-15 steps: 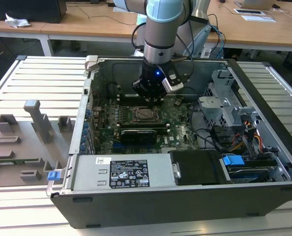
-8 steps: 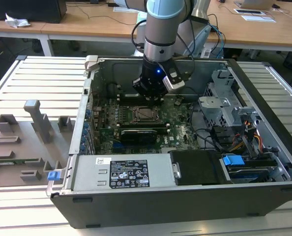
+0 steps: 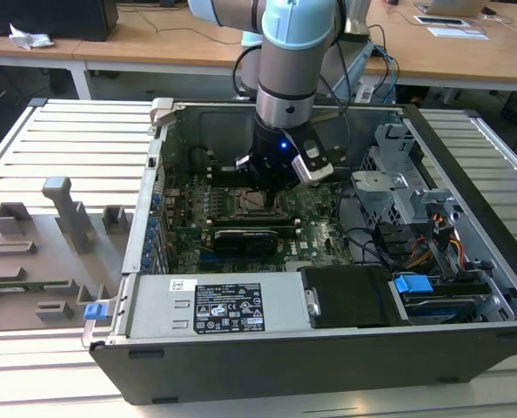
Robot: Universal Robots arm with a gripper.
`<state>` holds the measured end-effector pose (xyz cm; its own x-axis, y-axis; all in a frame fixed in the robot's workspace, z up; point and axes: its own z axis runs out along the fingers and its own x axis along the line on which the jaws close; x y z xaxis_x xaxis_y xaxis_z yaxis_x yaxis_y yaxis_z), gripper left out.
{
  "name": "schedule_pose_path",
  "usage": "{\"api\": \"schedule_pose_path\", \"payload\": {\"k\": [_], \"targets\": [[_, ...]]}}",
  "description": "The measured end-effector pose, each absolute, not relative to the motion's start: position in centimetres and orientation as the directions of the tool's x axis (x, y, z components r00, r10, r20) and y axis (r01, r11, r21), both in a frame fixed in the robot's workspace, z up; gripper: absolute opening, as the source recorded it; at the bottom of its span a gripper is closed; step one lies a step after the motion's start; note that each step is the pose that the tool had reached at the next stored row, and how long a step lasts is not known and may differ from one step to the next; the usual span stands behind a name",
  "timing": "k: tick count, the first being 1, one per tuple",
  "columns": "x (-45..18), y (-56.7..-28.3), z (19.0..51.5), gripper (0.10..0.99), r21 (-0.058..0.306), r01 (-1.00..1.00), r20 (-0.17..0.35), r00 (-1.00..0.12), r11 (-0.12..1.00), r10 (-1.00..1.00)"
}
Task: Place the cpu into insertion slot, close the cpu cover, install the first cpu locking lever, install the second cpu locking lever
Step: 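Install the first cpu locking lever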
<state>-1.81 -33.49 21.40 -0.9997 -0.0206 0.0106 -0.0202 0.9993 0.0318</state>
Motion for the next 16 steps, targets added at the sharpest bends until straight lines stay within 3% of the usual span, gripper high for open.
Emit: {"api": "schedule_pose_path", "payload": {"k": [16], "targets": [[-1.8,-33.5,27.4,0.106,0.032,-0.020,0.011,-1.000,0.999,-0.021]]}}
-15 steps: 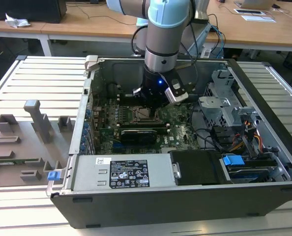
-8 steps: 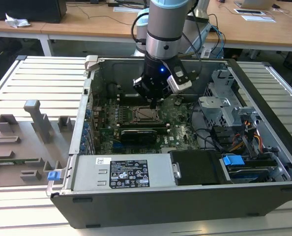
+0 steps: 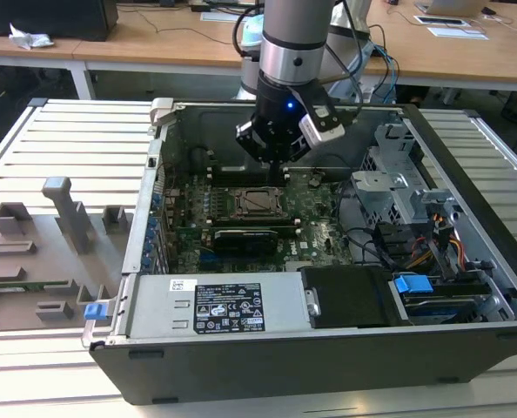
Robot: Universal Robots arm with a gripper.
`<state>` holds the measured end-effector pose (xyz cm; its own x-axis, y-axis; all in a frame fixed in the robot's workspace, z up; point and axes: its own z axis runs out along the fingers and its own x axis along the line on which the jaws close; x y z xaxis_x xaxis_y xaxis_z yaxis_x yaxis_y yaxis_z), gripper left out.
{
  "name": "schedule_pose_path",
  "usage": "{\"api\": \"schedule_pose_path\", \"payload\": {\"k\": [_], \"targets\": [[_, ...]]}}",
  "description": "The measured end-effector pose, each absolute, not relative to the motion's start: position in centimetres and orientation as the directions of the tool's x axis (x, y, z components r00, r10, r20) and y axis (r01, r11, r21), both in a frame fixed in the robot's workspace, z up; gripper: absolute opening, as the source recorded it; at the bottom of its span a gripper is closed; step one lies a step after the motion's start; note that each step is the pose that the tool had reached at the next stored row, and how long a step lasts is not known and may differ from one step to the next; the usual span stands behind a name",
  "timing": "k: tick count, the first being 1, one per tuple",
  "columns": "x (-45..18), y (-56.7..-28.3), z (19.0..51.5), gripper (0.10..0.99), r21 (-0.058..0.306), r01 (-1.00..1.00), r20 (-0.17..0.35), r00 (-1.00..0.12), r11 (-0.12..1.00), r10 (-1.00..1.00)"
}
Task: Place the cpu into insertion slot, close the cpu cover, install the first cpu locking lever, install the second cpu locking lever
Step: 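Install the first cpu locking lever, then install the second cpu locking lever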
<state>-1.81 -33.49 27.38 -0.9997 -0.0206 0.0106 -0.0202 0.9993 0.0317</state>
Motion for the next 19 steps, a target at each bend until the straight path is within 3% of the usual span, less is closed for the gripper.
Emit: {"api": "schedule_pose_path", "payload": {"k": [19], "targets": [[-1.81,-34.24,28.02,0.106,0.032,-0.020,0.011,-1.000,0.999,-0.021]]}}
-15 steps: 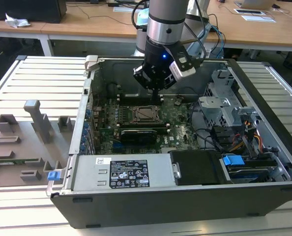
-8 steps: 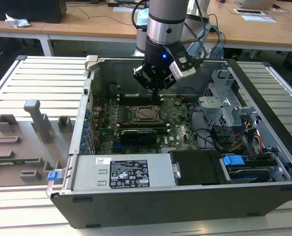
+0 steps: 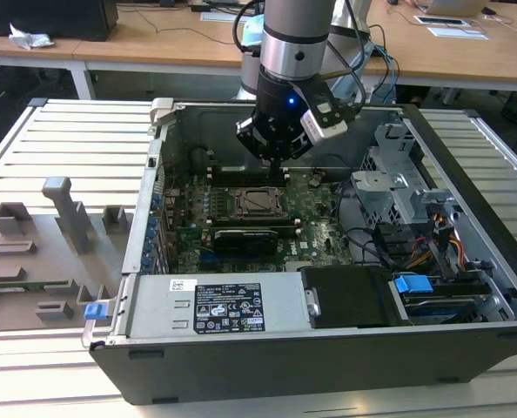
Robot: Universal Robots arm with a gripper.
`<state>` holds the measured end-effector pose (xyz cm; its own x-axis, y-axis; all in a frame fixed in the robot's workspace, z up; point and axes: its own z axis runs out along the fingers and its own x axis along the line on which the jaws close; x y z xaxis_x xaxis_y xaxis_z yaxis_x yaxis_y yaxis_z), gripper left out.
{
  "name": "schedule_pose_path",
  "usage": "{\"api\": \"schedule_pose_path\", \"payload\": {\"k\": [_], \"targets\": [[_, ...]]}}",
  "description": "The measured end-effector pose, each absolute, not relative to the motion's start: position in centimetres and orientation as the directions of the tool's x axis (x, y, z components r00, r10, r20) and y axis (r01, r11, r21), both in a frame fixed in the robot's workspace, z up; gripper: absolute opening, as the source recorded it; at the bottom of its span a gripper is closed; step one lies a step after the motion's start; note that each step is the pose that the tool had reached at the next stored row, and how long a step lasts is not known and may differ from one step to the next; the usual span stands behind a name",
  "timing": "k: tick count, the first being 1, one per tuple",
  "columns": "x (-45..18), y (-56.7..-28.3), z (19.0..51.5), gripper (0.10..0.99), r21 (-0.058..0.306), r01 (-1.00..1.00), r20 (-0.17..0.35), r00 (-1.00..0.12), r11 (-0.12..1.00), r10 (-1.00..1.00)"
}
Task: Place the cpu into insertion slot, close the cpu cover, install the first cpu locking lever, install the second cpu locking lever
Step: 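Install the second cpu locking lever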
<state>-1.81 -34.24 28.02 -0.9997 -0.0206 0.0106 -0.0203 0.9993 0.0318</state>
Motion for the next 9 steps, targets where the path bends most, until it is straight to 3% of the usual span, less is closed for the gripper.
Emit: {"api": "schedule_pose_path", "payload": {"k": [9], "targets": [[-1.8,-36.0,28.0,0.106,0.032,-0.020,0.011,-1.000,0.999,-0.021]]}}
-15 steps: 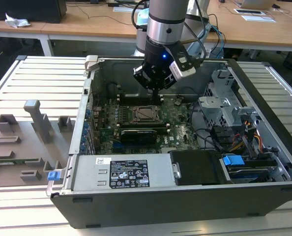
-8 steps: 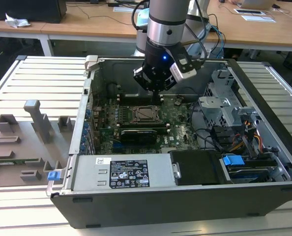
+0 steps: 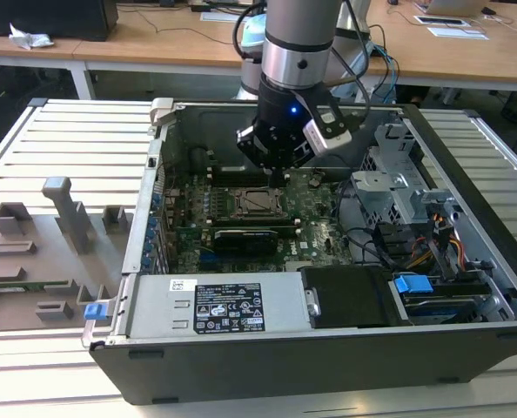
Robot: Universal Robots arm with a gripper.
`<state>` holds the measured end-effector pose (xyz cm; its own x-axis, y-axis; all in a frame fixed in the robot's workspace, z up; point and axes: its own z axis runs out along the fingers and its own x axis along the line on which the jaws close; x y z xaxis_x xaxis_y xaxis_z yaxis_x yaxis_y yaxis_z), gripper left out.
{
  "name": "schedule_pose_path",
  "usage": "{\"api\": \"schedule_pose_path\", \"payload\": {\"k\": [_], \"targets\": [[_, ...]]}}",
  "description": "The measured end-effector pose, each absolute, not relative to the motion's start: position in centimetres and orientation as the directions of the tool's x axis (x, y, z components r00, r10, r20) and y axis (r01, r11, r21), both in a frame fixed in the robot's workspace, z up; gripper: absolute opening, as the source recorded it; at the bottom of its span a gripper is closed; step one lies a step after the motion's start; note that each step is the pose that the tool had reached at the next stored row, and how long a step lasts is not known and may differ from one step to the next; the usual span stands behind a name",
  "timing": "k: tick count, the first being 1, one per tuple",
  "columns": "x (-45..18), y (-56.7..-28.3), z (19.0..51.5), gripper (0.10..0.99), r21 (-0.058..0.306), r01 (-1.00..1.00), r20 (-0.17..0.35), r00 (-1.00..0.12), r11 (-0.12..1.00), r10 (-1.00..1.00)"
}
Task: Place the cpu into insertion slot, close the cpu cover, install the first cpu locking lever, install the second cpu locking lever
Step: 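Install the second cpu locking lever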
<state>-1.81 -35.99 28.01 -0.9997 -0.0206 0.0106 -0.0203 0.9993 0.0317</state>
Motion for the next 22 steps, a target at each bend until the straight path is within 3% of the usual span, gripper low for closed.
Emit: {"api": "schedule_pose_path", "payload": {"k": [11,22], "targets": [[-1.8,-37.2,27.8,0.106,0.032,-0.020,0.011,-1.000,0.999,-0.021],[-1.8,-37.2,25.1,0.106,0.035,-0.020,0.011,-1.000,0.999,-0.021]]}}
